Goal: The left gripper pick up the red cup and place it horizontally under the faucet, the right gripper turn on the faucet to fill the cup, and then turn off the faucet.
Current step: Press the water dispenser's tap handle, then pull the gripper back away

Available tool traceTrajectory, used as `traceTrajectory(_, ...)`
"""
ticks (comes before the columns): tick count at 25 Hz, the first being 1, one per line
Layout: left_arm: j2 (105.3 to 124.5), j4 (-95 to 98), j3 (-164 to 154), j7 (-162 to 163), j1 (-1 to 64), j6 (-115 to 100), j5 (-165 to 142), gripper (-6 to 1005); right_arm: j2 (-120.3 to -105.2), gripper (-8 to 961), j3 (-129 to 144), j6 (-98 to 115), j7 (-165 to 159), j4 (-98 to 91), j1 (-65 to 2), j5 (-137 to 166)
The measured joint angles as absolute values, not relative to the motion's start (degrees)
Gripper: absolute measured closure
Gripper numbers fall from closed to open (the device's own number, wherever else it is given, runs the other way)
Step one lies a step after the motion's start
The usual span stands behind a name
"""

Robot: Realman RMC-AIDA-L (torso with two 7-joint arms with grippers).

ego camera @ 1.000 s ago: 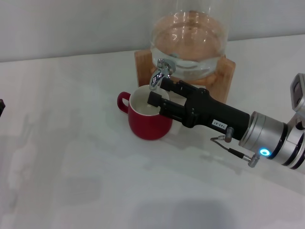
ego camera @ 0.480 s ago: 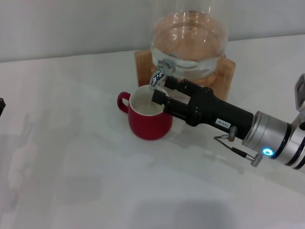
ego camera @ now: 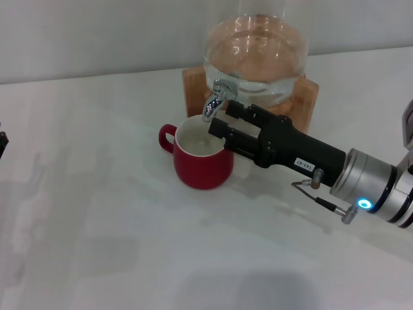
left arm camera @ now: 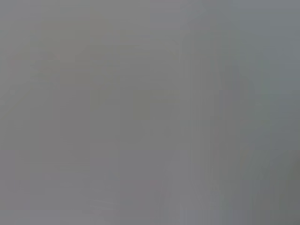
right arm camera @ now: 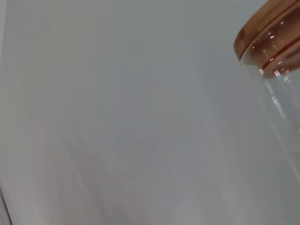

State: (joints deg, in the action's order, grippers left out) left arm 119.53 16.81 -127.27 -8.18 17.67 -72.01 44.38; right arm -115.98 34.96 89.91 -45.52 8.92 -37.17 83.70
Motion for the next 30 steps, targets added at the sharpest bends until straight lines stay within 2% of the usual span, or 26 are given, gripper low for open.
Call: traceTrajectory(30, 119.53, 16.69, -127.32, -8.17, 17.84, -71.98, 44.38, 117, -115.95, 232, 34.89, 89.64, -46.00, 6.61, -35.32, 82.98)
